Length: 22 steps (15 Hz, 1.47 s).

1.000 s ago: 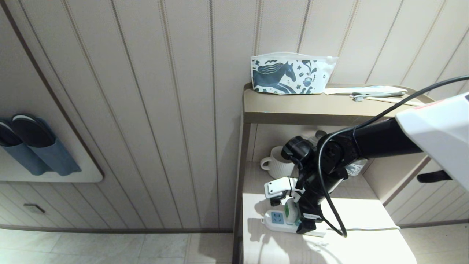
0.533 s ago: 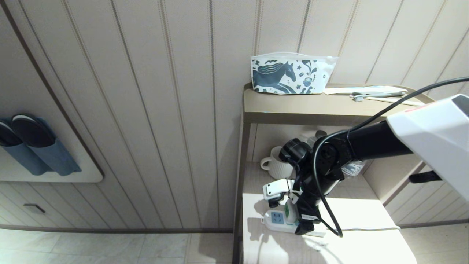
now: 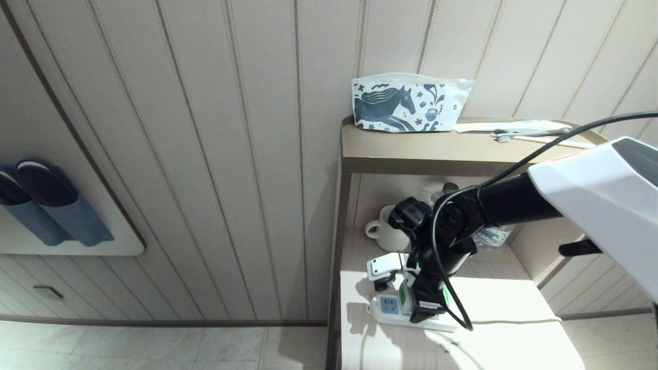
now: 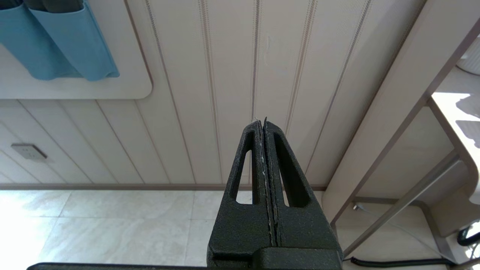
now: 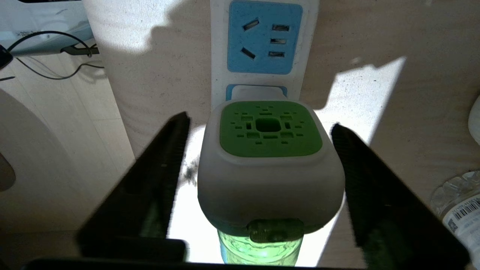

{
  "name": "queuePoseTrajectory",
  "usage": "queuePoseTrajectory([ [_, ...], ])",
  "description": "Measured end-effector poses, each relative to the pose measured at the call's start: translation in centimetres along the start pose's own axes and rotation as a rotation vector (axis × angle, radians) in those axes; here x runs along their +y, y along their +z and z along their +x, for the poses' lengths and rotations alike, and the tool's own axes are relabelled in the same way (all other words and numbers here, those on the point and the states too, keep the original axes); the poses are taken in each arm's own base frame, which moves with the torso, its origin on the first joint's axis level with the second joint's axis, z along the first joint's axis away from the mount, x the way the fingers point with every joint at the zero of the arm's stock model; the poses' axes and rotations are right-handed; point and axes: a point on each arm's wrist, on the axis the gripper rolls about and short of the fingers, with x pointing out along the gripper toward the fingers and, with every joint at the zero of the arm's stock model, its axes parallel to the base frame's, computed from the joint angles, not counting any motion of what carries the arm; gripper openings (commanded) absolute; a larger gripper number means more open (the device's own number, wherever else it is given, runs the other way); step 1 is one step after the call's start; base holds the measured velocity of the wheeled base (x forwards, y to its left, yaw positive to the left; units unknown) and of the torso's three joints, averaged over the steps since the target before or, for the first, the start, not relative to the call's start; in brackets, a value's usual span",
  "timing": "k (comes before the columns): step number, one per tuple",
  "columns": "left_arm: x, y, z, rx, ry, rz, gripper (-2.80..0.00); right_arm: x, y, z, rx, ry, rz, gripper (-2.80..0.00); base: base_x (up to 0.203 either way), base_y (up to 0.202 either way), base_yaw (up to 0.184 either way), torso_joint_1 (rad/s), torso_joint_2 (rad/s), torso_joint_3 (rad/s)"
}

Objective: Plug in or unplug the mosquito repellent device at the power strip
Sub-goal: Hold the socket with your left hand and unplug it with your right hand

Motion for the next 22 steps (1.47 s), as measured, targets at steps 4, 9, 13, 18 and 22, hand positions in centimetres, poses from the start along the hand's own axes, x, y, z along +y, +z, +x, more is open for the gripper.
queuePoseTrajectory([
  [4, 0.00, 0.00, 0.00, 0.000, 0.000, 0.000, -2.80, 0.09, -0.14, 0.26, 0.006, 0.009, 0.000, -2.80, 0.000, 0.000, 0.000, 0.000, 0.00, 0.000],
  [9, 0.00, 0.00, 0.00, 0.000, 0.000, 0.000, -2.80, 0.28, -0.25, 0.15, 0.005, 0.016, 0.002, -2.80, 0.000, 0.000, 0.000, 0.000, 0.00, 0.000],
  [13, 0.00, 0.00, 0.00, 0.000, 0.000, 0.000, -2.80, 0.45, -0.35, -0.05, 0.005, 0.017, 0.003, -2.80, 0.000, 0.000, 0.000, 0.000, 0.00, 0.000],
  [18, 0.00, -0.04, 0.01, 0.002, 0.002, 0.008, -2.80, 0.63, -0.49, -0.21, 0.004, 0.021, 0.004, -2.80, 0.000, 0.000, 0.000, 0.000, 0.00, 0.000],
  [22, 0.00, -0.05, 0.01, 0.002, 0.001, 0.008, -2.80, 0.88, -0.25, -0.43, 0.000, 0.019, -0.005, -2.80, 0.000, 0.000, 0.000, 0.000, 0.00, 0.000],
])
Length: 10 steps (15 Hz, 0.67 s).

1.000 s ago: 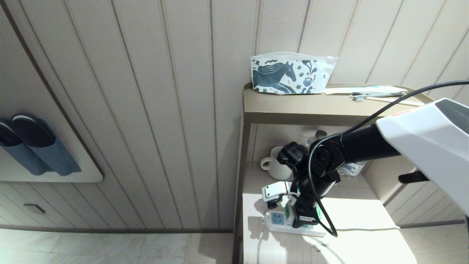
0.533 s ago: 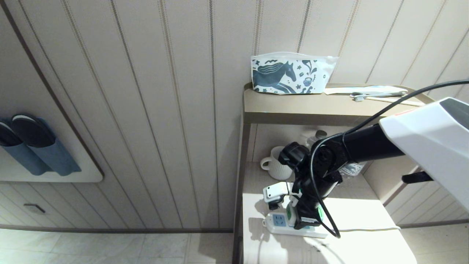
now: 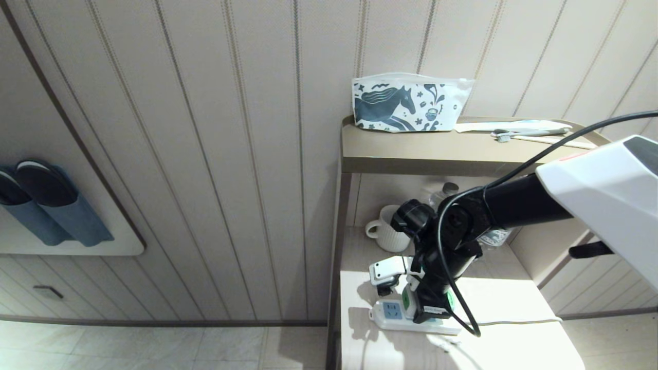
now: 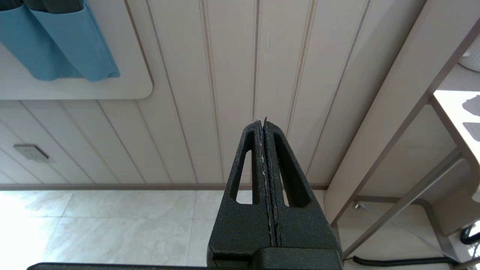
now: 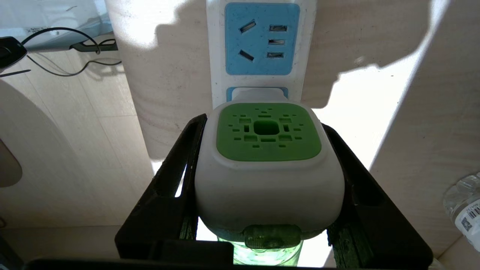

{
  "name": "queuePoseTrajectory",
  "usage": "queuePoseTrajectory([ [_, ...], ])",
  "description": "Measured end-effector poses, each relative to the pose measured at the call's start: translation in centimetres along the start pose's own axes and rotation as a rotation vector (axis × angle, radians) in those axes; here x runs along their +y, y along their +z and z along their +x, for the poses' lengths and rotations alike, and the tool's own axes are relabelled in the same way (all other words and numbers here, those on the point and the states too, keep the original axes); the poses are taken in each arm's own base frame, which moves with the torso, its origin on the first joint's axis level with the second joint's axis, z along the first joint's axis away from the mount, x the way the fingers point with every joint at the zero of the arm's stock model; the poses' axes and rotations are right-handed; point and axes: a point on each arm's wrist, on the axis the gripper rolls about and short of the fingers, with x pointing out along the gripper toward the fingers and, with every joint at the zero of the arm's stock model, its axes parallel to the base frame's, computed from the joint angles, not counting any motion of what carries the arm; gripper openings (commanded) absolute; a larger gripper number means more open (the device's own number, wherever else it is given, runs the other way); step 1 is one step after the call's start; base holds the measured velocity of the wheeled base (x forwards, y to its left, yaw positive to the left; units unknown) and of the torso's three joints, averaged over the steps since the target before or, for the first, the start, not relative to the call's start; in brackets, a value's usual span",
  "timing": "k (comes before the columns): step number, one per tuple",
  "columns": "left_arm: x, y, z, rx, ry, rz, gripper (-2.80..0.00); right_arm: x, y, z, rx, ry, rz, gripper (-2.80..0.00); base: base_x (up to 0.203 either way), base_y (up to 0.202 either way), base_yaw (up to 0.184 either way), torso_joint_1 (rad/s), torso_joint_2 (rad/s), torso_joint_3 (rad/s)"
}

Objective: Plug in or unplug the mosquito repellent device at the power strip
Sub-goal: Hold the socket with your left hand and unplug it with your right hand

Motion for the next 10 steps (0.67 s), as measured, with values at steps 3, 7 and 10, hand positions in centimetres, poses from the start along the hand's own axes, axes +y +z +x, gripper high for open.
queuePoseTrajectory([
  [3, 0.0, 0.0, 0.0, 0.000, 0.000, 0.000, -2.80, 0.1, 0.2, -0.1, -0.003, -0.001, -0.006, -2.80, 0.000, 0.000, 0.000, 0.000, 0.00, 0.000],
  [7, 0.0, 0.7, -0.2, -0.011, -0.003, 0.005, -2.80, 0.4, 0.9, -0.3, -0.013, -0.008, -0.024, -2.80, 0.000, 0.000, 0.000, 0.000, 0.00, 0.000],
  [10, 0.1, 4.9, -0.6, -0.041, -0.014, -0.058, -2.80, 0.5, 1.0, -0.5, -0.020, -0.009, -0.022, -2.80, 0.000, 0.000, 0.000, 0.000, 0.00, 0.000],
])
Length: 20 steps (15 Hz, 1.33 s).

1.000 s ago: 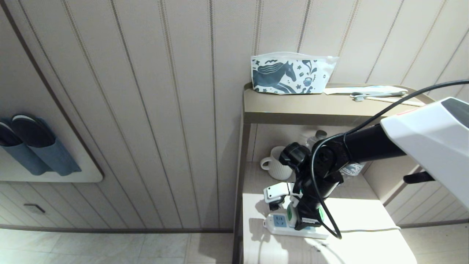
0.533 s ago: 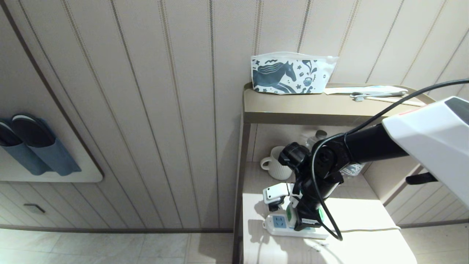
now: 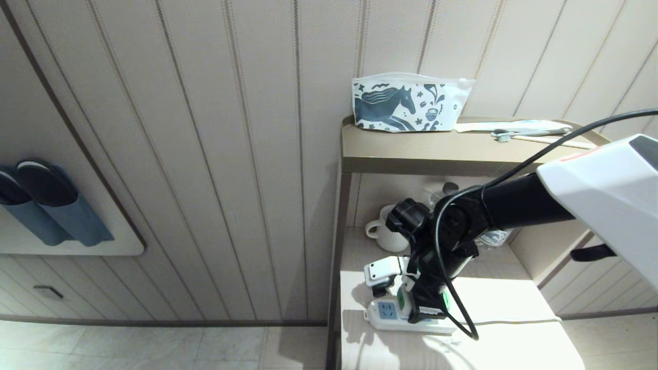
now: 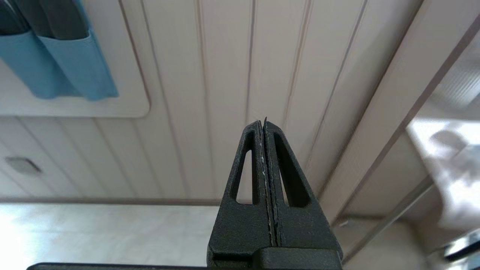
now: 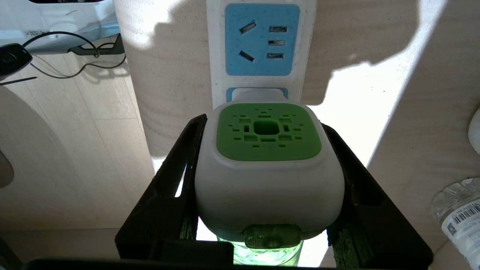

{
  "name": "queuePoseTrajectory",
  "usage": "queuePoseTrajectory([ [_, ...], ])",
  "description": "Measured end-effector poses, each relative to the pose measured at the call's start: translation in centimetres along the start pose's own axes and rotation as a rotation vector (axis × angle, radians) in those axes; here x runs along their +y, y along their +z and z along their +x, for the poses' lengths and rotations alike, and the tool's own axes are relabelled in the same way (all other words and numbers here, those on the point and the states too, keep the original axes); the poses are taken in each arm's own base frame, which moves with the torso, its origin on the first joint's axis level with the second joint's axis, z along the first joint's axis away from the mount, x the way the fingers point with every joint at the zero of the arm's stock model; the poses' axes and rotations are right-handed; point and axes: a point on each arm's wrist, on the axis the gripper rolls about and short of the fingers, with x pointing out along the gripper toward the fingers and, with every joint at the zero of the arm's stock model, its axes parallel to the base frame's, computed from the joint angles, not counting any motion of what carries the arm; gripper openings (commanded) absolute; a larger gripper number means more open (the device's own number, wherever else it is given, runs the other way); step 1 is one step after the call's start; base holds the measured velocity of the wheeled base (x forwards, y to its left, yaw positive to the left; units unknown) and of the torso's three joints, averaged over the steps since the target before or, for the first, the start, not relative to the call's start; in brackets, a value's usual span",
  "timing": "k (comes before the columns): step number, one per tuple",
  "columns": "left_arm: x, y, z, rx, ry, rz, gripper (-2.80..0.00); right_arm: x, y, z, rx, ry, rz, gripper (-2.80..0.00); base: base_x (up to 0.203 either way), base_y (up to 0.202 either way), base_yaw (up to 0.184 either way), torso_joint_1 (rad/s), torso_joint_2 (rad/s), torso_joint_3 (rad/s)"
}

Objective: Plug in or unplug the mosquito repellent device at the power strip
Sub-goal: Hold the socket with your left hand and unplug it with your right hand

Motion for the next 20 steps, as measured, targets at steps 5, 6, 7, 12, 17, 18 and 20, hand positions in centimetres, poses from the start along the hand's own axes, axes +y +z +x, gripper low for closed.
queuePoseTrajectory([
  [5, -0.3, 4.3, 7.0, 0.295, -0.087, -0.144, -2.80, 0.1, -0.1, -0.7, -0.016, -0.009, 0.003, -2.80, 0.000, 0.000, 0.000, 0.000, 0.00, 0.000],
  [6, -0.4, 4.0, 9.2, 0.383, -0.125, -0.150, -2.80, 0.1, -0.1, -0.8, -0.018, -0.010, 0.003, -2.80, 0.000, 0.000, 0.000, 0.000, 0.00, 0.000],
  [7, -0.8, 3.2, 11.4, 0.484, -0.169, -0.153, -2.80, 0.1, 0.0, -0.8, -0.020, -0.011, 0.002, -2.80, 0.000, 0.000, 0.000, 0.000, 0.00, 0.000],
  [12, -5.6, -2.3, 19.2, 0.827, -0.414, -0.115, -2.80, -0.1, 0.1, -0.8, -0.029, -0.014, 0.001, -2.80, 0.000, 0.000, 0.000, 0.000, 0.00, 0.000],
  [17, -13.8, -5.3, 24.1, 0.860, -0.595, -0.194, -2.80, -0.1, 0.0, -0.7, -0.028, -0.009, 0.003, -2.80, 0.000, 0.000, 0.000, 0.000, 0.00, 0.000],
  [18, -15.2, -5.8, 24.5, 0.869, -0.616, -0.196, -2.80, -0.1, 0.0, -0.7, -0.029, -0.012, 0.008, -2.80, 0.000, 0.000, 0.000, 0.000, 0.00, 0.000],
  [20, -17.8, -6.9, 25.0, 0.883, -0.636, -0.169, -2.80, -0.4, 0.2, -0.4, -0.040, -0.029, 0.008, -2.80, 0.000, 0.000, 0.000, 0.000, 0.00, 0.000],
])
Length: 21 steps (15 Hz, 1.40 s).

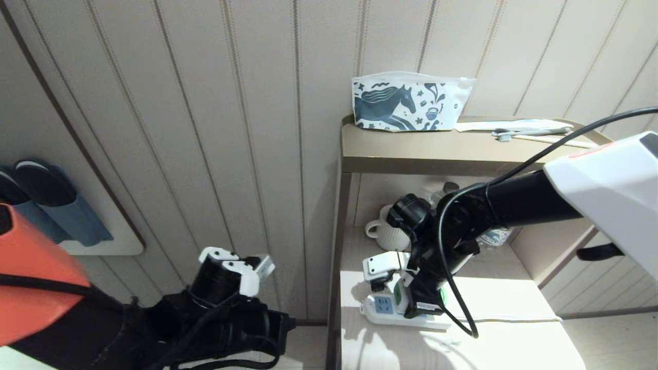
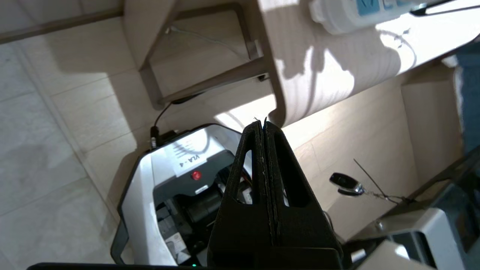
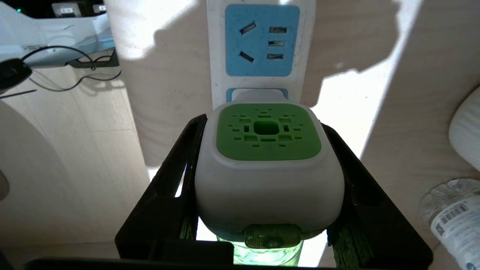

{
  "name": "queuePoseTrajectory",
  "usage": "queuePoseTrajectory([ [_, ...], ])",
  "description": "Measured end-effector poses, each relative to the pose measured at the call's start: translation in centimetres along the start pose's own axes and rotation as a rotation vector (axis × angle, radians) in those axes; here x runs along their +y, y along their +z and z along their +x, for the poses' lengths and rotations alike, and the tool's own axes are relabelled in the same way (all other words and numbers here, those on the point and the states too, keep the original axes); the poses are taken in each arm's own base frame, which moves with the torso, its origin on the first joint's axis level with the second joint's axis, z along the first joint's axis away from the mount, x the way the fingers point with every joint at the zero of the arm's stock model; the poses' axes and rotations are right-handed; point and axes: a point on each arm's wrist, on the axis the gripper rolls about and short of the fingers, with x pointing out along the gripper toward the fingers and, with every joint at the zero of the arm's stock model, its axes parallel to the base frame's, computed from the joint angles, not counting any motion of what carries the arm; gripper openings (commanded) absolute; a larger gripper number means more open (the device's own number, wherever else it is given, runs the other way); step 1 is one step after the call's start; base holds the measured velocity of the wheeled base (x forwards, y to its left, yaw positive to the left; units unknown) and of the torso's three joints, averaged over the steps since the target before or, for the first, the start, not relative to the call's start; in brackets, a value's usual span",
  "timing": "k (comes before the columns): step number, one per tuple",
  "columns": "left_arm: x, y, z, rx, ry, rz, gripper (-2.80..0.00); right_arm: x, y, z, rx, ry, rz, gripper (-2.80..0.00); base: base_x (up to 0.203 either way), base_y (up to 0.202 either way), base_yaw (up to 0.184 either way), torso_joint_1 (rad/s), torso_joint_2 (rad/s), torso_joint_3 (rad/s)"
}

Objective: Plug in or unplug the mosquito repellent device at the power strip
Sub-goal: Hold the socket with your left hand and unplug it with your right hand

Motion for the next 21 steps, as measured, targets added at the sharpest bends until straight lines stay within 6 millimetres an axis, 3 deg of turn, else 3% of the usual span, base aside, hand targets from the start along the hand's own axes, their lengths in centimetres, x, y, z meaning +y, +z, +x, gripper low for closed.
queuePoseTrajectory([
  [3, -2.8, -0.8, 3.3, -0.050, 0.033, 0.084, -2.80, -0.2, 0.2, 0.6, -0.009, -0.009, 0.003, -2.80, 0.000, 0.000, 0.000, 0.000, 0.00, 0.000],
  [5, -4.8, -1.9, 4.3, -0.115, 0.021, 0.136, -2.80, -0.3, 0.2, 1.0, -0.007, -0.004, 0.004, -2.80, 0.000, 0.000, 0.000, 0.000, 0.00, 0.000],
  [11, -9.0, -5.8, 4.7, -0.292, 0.090, 0.255, -2.80, -0.5, 0.2, 1.6, -0.015, 0.012, 0.011, -2.80, 0.000, 0.000, 0.000, 0.000, 0.00, 0.000],
  [14, -10.2, -6.9, 6.1, -0.362, 0.140, 0.305, -2.80, -0.9, 0.3, 1.9, -0.035, 0.015, 0.025, -2.80, 0.000, 0.000, 0.000, 0.000, 0.00, 0.000],
  [21, -11.6, -7.0, 10.7, -0.575, 0.275, 0.356, -2.80, -1.4, -0.1, 2.1, -0.050, 0.013, 0.042, -2.80, 0.000, 0.000, 0.000, 0.000, 0.00, 0.000],
])
